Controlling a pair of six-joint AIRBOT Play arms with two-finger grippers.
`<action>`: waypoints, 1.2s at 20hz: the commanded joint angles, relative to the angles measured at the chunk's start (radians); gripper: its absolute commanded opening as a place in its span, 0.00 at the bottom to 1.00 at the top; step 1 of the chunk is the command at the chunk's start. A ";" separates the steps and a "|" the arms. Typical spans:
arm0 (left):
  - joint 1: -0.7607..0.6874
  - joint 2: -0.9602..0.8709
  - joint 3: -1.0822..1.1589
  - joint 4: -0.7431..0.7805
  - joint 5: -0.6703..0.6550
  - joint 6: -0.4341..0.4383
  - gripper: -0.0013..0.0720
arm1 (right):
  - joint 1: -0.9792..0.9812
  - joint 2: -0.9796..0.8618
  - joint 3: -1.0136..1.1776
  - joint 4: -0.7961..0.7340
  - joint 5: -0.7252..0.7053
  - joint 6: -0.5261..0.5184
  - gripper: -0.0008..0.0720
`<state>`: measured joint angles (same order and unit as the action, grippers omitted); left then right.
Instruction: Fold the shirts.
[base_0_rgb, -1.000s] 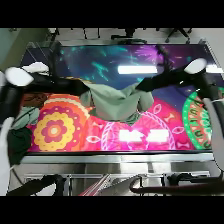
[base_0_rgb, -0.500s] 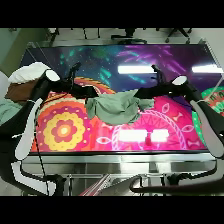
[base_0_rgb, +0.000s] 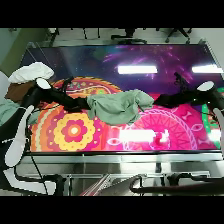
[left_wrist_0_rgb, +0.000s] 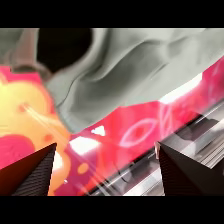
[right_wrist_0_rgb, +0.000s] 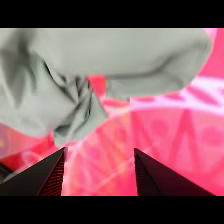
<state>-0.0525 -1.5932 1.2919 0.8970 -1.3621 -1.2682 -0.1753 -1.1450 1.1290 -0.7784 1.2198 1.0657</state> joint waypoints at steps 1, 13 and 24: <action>-0.026 0.018 -0.178 -0.010 0.119 0.023 0.97 | 0.052 0.001 -0.164 0.082 -0.074 -0.043 0.67; -0.136 -0.130 -0.007 -0.035 0.259 0.037 0.04 | 0.301 -0.183 -0.156 0.367 -0.345 -0.192 0.12; -0.020 0.217 0.642 -0.037 -0.009 -0.114 0.03 | 0.019 0.163 0.544 0.386 0.048 -0.084 0.03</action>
<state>-0.1192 -1.4914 1.7256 0.8635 -1.3201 -1.3064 -0.0509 -1.0893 1.4265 -0.4091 1.1885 0.9371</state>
